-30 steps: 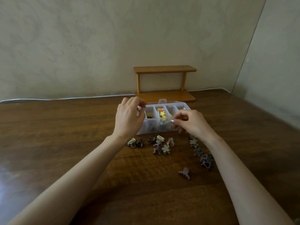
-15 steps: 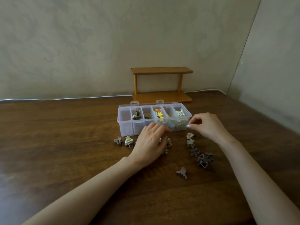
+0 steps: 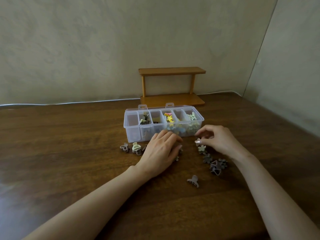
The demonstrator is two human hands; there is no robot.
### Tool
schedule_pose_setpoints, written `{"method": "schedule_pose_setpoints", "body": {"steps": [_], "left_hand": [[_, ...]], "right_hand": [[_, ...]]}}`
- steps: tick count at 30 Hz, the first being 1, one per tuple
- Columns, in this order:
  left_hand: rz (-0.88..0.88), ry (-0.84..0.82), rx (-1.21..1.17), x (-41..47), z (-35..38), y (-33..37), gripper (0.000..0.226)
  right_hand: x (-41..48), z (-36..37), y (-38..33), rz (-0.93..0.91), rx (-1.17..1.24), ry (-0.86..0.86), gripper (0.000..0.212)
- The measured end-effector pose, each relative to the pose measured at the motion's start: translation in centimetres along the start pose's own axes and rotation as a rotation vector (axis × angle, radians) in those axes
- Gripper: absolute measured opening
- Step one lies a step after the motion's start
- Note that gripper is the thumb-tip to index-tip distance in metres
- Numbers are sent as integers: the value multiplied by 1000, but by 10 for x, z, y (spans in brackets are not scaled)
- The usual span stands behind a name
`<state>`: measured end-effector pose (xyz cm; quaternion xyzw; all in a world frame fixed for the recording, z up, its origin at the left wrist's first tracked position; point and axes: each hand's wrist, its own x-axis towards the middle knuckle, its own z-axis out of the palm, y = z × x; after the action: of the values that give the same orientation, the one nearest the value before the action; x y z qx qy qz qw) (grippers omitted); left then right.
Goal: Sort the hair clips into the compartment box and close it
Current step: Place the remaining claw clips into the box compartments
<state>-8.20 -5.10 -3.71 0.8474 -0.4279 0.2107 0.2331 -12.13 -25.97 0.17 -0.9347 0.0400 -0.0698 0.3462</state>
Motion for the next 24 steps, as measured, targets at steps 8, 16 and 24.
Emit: {"method": "schedule_pose_setpoints", "body": {"steps": [8,16,24], "left_hand": [[-31,61,-44,3,0,1,41],[51,133,43,5,0,4,33],[-280,336,108,31,-50,-48,27]], "right_hand": [[-6,-2,-17,-107,443,-26,16],[-7,10,-22,-172,499,-147,13],[-2,7,-8,-153,116,249,4]]}}
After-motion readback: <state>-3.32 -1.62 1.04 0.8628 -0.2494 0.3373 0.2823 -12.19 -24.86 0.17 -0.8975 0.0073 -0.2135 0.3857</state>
